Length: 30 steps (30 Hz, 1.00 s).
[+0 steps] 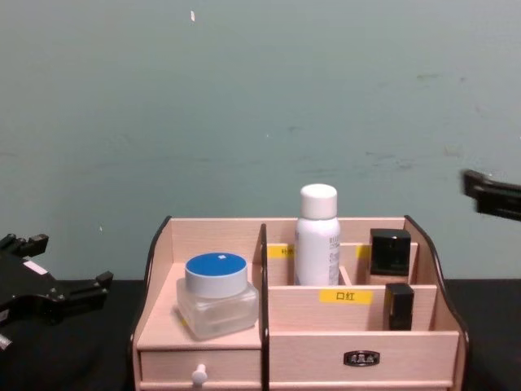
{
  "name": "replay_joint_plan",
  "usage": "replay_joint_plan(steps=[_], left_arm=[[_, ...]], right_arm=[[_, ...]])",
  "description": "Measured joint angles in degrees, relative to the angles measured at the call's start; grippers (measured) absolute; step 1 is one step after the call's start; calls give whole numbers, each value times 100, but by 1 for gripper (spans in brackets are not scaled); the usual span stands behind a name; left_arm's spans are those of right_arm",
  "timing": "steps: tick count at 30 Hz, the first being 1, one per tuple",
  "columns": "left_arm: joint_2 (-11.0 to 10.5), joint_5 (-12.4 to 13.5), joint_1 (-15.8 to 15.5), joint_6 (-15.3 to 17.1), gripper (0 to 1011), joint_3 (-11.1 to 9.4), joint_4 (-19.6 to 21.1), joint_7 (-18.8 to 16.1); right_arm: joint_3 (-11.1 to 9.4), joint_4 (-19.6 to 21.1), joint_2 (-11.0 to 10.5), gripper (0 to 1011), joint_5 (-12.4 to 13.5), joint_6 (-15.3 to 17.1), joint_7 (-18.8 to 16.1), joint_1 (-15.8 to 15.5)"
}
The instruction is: Pick up the facial cleanser and watermelon frost from the table and place them into the tiered storage box.
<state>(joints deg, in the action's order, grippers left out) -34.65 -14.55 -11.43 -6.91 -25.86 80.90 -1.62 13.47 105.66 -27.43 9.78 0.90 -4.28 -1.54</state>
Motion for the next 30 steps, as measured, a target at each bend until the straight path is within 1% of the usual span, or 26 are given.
replay_joint_plan(steps=[1, 5, 6, 7, 8, 10, 11, 13, 30], left_arm=[[0, 0, 0, 0, 1010, 0, 0, 0], [0, 0, 0, 0, 1010, 0, 0, 0], [0, 0, 0, 0, 1009, 0, 0, 0], [0, 0, 0, 0, 1010, 0, 0, 0], [0, 0, 0, 0, 1010, 0, 0, 0], [0, 0, 0, 0, 1010, 0, 0, 0], [0, 0, 0, 0, 1010, 0, 0, 0], [0, 0, 0, 0, 1010, 0, 0, 0], [0, 0, 0, 0, 1010, 0, 0, 0]], right_arm=[[-102, -50, 21, 1002, 14, -25, 61, -89], [-248, -206, 71, 1003, 73, -53, 102, -197], [-279, -330, 103, 1002, 118, -58, 87, -212], [-289, -447, 142, 1002, 158, -63, 37, -208], [-289, -447, 142, 1002, 158, -63, 37, -208], [-256, -723, 218, 1002, 213, -84, -112, -135], [-249, -769, 229, 1003, 225, -85, -136, -123], [-249, -695, 210, 1003, 223, -85, -121, -133], [-256, -627, 191, 1002, 203, -73, -82, -149]])
